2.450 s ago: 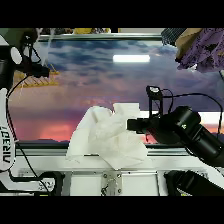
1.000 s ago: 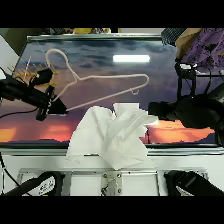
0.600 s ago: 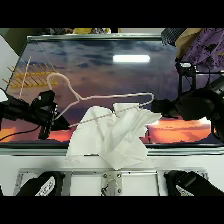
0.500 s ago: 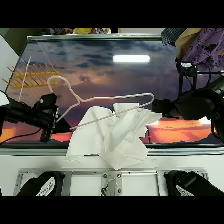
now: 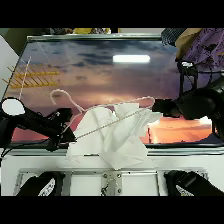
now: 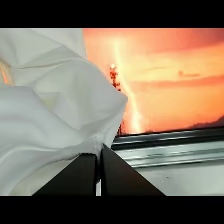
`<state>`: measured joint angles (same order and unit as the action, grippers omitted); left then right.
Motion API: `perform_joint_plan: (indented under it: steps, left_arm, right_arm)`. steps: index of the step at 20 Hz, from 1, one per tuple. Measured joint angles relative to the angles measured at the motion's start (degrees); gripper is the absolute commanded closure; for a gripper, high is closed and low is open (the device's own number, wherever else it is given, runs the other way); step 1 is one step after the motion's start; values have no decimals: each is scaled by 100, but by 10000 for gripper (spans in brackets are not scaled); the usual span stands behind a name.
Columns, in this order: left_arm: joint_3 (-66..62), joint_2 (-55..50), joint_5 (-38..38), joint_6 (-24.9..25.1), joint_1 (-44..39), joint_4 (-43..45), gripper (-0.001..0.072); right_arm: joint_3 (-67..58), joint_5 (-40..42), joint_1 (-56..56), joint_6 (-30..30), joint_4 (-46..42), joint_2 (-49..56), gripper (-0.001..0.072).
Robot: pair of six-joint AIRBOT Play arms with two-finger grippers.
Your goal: Fold the clothes and pants, and hang the long-sleeved shirts on hangers.
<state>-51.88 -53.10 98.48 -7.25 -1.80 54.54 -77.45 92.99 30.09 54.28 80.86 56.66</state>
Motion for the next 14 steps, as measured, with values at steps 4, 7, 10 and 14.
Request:
perform_joint_plan:
  steps: [4,7,10,14]
  left_arm:
    - [-181,4,-181,-59,444,59,684]
    - [-310,4,-254,-72,562,79,684]
    - [-369,4,-291,-87,380,85,683]
    - [-393,4,-302,-92,133,85,684]
  right_arm:
    - [-4,175,4,42,-9,-105,690]
    - [-7,332,4,87,-157,-208,690]
    - [-7,393,4,111,-304,-249,690]
    - [-7,435,4,129,-487,-264,690]
